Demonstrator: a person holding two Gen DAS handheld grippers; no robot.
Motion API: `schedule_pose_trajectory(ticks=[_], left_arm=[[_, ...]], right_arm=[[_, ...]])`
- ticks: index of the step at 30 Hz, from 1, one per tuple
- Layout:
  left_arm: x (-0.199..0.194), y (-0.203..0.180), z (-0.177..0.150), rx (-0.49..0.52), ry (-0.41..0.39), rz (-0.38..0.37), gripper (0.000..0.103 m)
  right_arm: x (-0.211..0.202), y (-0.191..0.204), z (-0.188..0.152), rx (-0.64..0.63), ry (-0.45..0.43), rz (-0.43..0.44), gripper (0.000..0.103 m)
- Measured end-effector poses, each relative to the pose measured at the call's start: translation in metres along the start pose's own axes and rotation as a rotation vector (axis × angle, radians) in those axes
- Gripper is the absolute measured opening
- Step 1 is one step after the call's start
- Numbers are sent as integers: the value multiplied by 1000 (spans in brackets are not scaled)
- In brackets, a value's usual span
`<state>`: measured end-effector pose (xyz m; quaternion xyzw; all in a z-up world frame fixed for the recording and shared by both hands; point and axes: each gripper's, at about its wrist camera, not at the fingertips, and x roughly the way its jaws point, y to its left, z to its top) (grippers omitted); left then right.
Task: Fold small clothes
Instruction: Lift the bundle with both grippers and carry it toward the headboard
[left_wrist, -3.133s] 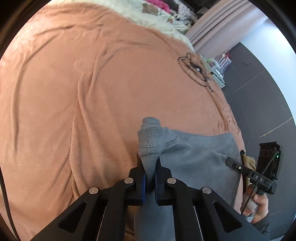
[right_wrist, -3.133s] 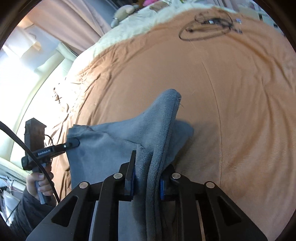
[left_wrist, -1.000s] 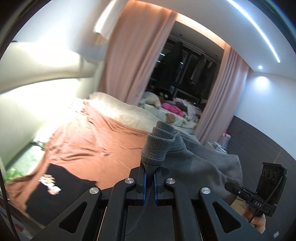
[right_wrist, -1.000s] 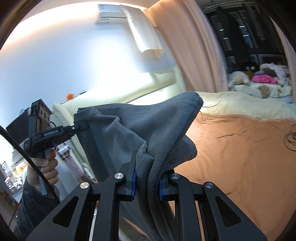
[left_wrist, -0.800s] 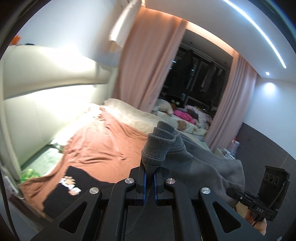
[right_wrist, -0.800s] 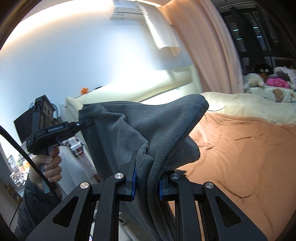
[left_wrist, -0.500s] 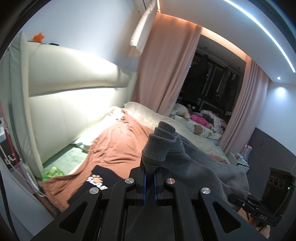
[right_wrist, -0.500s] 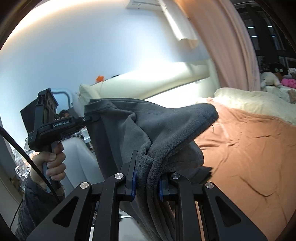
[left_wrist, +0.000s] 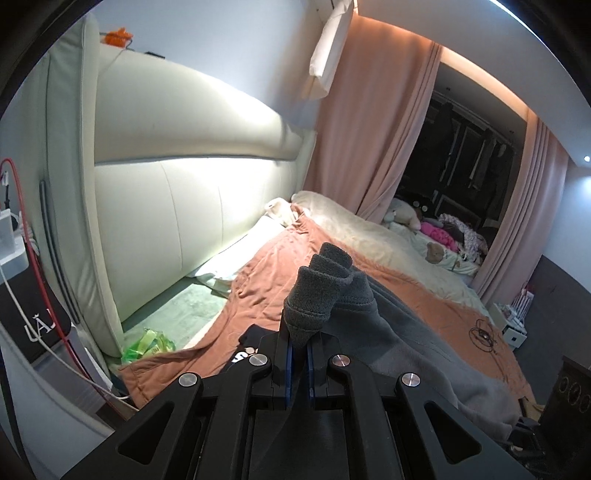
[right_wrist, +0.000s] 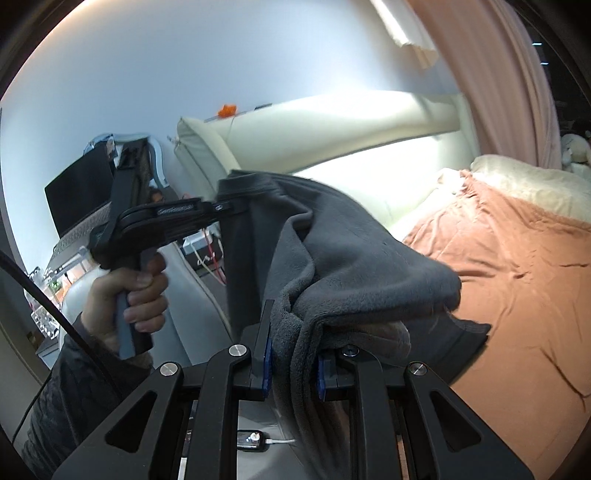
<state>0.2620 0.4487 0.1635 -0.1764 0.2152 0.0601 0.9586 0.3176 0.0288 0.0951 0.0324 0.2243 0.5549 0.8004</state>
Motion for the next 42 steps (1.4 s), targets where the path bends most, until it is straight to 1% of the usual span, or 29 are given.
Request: schedule_pose_trajectory(ticks=[2,5,7,11,15,20,26,28,32,34,35,37,38,39,40,41,42], left_arm=[[14,10,-2,-6,16,20,5],[34,23,-3,-26,33,30,5],[42,25,-2,-32,43,33,5],[57,24,2,-13,64,50,5],[84,28,1,-7,105,83,5],[119,26,6,-10,120,93,5],[173,15,11,21,158,131,5],[193,14,10,22,172,144,5],[227,20,7,12,207,169,5],[247,25,4,13,233,188,5],[257,28,2,15,247,196,5],[276,34,-3,9,270,209,5],[283,37,-5,5,279,214,5],[292,40,-8,4,289,222,5],[303,42,-12,6,298,225,6],[311,44,-15,2,305,224,6],[320,46,-19,-7,309,223,11]], right_arm=[[9,-13,2,7,24,14,14],[12,-25,0,34,51,30,14],[15,-36,0,59,69,38,14],[17,-45,1,89,95,57,14],[13,-63,7,110,103,51,14],[3,-119,25,138,104,18,14],[0,-193,54,169,133,-1,14],[8,-199,57,175,141,0,14],[27,-237,68,203,167,-4,14],[34,-243,66,214,178,-2,14],[39,-253,69,220,183,-4,14],[56,-257,62,233,193,-5,14],[70,-252,58,240,199,-4,14],[75,-256,57,250,204,-8,14],[80,-258,56,267,213,-34,14],[84,-262,53,261,224,-85,15],[92,-268,52,249,244,-146,15]])
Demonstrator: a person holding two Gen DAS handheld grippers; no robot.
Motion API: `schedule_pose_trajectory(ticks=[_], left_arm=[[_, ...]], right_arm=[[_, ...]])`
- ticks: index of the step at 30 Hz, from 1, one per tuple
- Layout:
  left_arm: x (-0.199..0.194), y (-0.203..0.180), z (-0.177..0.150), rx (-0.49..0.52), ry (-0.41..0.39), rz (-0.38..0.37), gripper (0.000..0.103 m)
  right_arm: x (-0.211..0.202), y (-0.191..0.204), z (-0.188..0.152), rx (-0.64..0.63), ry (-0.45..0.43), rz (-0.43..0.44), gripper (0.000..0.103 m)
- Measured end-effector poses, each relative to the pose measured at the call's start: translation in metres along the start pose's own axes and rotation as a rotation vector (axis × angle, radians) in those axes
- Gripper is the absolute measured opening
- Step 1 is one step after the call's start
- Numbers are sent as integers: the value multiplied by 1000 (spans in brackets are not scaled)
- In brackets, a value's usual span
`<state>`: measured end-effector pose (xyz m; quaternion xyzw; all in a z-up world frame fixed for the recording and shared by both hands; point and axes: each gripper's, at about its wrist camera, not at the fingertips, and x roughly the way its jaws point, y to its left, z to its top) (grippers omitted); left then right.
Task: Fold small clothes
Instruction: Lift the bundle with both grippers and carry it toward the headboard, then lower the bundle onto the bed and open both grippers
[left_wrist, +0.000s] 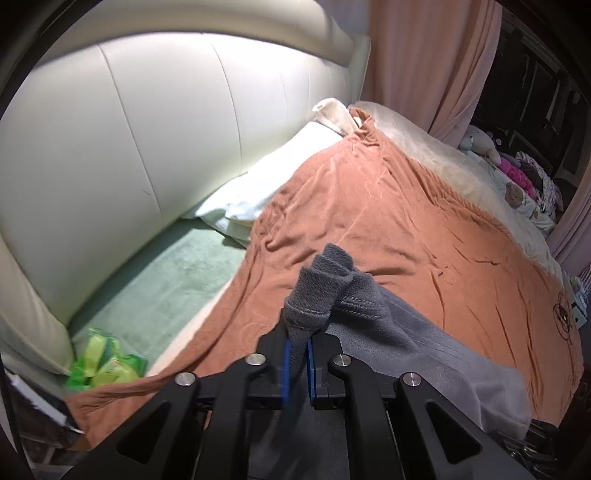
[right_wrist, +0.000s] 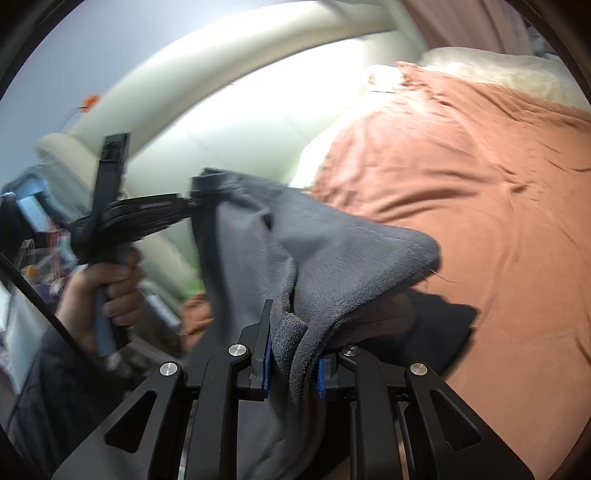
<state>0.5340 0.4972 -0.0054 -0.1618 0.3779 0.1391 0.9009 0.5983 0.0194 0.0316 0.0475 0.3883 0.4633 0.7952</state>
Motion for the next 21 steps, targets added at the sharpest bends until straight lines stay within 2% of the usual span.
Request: schedule_pose_trajectory(ticks=[1,3,5,9,12,18,21], left_arm=[[11,0,-3,-8,7,4,15],[29,-2,-8,-6,17,61,40],[36,1,-13,-1,2,109,48],[42,9,-27,-7,29,82,48],[40,14,-39,-10,44,95,48],[28,22,-66,-23,67,61,48],[31,23,-77,-23,79,51,47]], right_arm=[[11,-4,-1,11,7,-25,17],[28,-16,1,34,38,-75,23],[43,-19,-2,46,82,-107,45],[45,-26,-1,56,73,-117,45],[52,-23,-6,34,69,-96,45],[14,9,-9,-71,-62,-142,45],[11,21,-14,-98,-47,-74,45]])
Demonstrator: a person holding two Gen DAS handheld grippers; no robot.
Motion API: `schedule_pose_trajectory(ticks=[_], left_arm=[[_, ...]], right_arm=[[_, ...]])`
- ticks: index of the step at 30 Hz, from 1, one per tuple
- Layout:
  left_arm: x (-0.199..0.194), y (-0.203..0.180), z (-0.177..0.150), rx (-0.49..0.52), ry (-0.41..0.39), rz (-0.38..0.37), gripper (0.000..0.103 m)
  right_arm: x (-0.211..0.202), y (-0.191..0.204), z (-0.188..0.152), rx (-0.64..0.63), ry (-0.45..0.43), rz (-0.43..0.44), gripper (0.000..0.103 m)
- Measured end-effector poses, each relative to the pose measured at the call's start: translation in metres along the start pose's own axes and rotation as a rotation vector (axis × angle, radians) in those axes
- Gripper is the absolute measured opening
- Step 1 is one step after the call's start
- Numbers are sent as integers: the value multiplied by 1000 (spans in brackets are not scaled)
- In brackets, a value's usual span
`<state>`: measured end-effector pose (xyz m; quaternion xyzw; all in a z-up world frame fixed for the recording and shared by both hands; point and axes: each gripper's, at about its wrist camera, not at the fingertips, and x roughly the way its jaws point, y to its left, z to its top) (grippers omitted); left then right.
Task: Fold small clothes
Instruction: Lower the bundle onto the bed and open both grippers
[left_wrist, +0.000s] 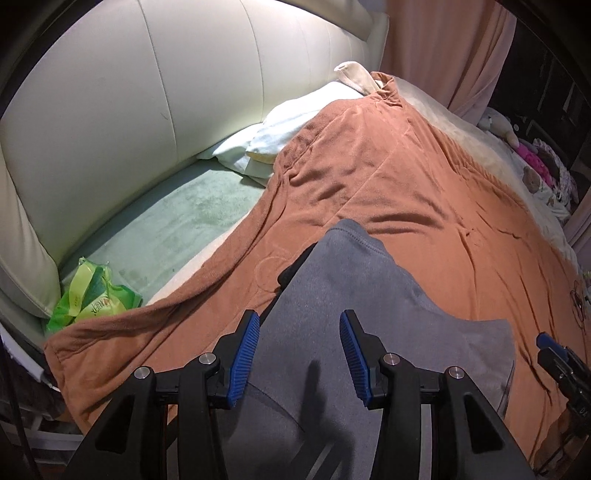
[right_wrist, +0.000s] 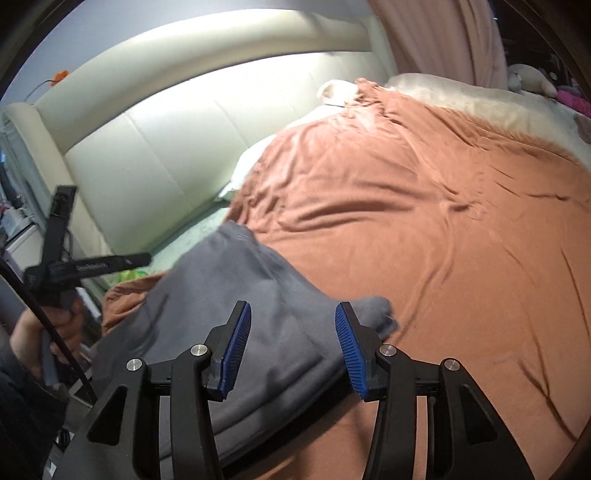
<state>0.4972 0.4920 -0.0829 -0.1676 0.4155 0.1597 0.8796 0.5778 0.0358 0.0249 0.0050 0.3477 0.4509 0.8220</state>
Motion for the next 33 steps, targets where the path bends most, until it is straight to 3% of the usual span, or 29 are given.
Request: schedule_pose_trajectory(ticks=[3,8,10,11,15,17,20,26,33], left_arm=[[14,-3,-3,8,32,-10,41],[48,-12,-2,38,92,-9,36],[62,-16,3,45,105,-5,36],[66,-17,5,46,107,-2,36],[84,-24,18,62,105,25,36],[93,-25,23,65,112,50,36],[106,-22,24,49,148,75,37],[67,-18,22,24,84,101,37],[15,-21,-6,-1,55,27,37]], right_arm=[[13,18,-6,-42,80,69,45],[45,4,-16,-52,134,28,40],[47,-5,-24,-39,156,23,33],[48,-11,-27,-30,159,21,28],[66,-38,-37,38,161,-25,28],[73,-51,-42,86,166,23,28],[74,-53,-42,83,157,24,28],[52,-33,-34,10,104,-22,28],[30,15,-32,-77,103,17,32]])
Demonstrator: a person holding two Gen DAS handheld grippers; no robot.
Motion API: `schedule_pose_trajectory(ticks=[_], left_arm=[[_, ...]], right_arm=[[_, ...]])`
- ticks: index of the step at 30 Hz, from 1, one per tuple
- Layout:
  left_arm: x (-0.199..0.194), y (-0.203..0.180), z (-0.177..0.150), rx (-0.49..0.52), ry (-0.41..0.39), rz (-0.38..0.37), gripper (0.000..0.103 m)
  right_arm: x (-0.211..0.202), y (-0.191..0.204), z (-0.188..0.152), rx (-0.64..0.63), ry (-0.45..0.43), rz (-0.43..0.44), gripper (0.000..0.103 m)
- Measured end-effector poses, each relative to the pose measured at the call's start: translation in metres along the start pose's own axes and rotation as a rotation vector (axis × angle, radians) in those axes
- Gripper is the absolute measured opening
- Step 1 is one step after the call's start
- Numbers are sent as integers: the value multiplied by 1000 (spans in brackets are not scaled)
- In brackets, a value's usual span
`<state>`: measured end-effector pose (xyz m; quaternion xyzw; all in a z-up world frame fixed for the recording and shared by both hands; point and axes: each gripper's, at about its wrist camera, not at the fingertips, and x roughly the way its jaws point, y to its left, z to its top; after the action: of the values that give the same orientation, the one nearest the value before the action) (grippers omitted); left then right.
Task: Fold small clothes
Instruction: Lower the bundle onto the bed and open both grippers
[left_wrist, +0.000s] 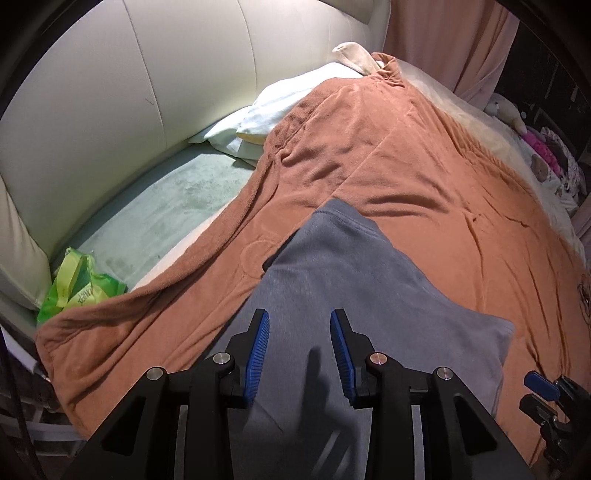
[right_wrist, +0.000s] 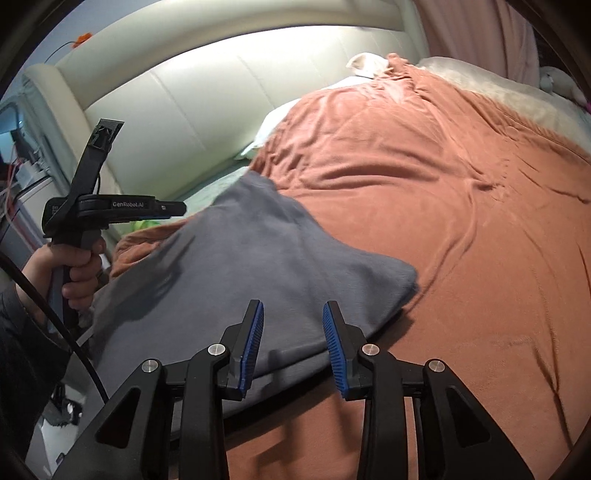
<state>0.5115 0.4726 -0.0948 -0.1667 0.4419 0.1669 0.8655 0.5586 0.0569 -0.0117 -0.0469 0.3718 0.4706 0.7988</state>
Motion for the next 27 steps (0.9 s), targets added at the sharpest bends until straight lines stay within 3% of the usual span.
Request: schedule_pose_trajectory(ticks=[2,14,18,23,27], left_arm=[[-11,-3,-18,-2,5,-26,37],[-45,-18,-114,3,32,-123,37],[-48,-22,-142,2,26,-133,37],[-57,-25,-158,6,13,-153,37],[-63,-31,-171,21,3,-157,37]], right_arm=[[-2,15,-4,-29,5,-7,43],[-7,73,-39,-105,73,77,43],[-1,74,-62,-109,95,53,43],[-9,59,-81,-42,98,67,43],[-23,55,-95,-15,129,30,43]])
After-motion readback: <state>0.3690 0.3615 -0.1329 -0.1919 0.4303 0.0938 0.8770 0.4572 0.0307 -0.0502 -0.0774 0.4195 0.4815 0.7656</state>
